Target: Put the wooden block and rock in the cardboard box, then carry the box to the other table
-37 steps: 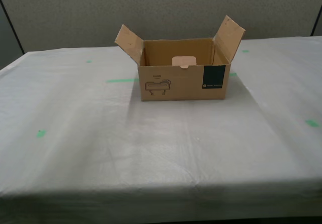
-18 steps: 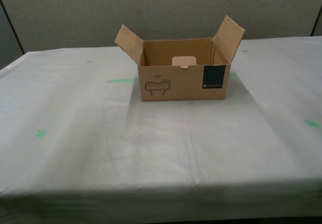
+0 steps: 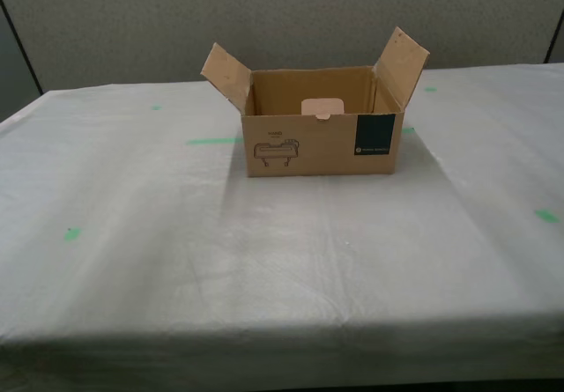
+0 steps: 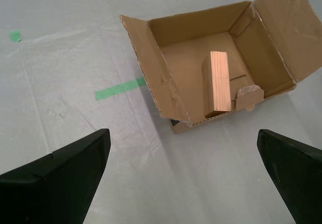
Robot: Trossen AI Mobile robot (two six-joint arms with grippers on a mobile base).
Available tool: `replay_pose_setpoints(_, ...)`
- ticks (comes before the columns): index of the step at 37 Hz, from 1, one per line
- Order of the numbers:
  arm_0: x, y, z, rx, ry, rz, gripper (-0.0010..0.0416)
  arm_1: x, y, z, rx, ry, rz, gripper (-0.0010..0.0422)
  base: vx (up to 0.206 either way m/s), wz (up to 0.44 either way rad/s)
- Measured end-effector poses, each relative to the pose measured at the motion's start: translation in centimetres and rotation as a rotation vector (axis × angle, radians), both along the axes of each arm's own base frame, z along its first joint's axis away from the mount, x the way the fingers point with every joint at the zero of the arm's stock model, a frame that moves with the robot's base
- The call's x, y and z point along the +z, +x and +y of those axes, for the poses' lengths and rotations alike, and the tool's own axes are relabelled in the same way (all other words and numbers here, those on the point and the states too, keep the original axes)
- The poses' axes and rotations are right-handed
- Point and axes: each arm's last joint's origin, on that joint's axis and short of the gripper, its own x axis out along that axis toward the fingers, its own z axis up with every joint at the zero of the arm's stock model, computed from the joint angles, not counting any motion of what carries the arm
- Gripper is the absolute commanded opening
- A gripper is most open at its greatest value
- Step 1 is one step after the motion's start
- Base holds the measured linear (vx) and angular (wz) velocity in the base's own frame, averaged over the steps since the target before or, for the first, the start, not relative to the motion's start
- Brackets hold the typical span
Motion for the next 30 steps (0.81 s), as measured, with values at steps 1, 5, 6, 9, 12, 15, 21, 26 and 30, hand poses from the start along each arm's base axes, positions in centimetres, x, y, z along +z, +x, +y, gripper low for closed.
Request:
replay_pose_setpoints(1,0.00,-0.01,0.02,0.001,0.000,0.000,0.0394,0.00,0.00,0.00,0.000,0.000,0.000,0.0400,0.000,0.000)
replay_pose_setpoints(5,-0.01,0.00,0.01,0.000,0.000,0.000,0.0393,0.00,0.00,0.00,0.000,0.000,0.000,0.0400,0.000,0.000)
replay_pose_setpoints(6,0.00,0.00,-0.01,0.000,0.000,0.000,0.0393,0.00,0.00,0.00,0.000,0.000,0.000,0.0400,0.000,0.000)
replay_pose_setpoints(9,-0.01,-0.01,0.02,0.001,0.000,0.000,0.0394,0.00,0.00,0.00,0.000,0.000,0.000,0.0400,0.000,0.000)
replay_pose_setpoints(12,0.00,-0.01,0.03,0.001,0.000,0.000,0.0393,0.00,0.00,0.00,0.000,0.000,0.000,0.0400,0.000,0.000)
replay_pose_setpoints(15,-0.01,0.00,0.00,0.000,0.000,0.000,0.0394,0.00,0.00,0.00,0.000,0.000,0.000,0.0400,0.000,0.000)
replay_pose_setpoints(21,-0.01,-0.01,0.03,0.001,0.000,0.000,0.0393,0.00,0.00,0.00,0.000,0.000,0.000,0.0400,0.000,0.000)
replay_pose_setpoints(26,0.00,0.00,0.00,0.000,0.000,0.000,0.0393,0.00,0.00,0.00,0.000,0.000,0.000,0.0400,0.000,0.000)
replay_pose_setpoints(30,-0.01,-0.01,0.04,0.002,0.000,0.000,0.0394,0.00,0.00,0.00,0.000,0.000,0.000,0.0400,0.000,0.000)
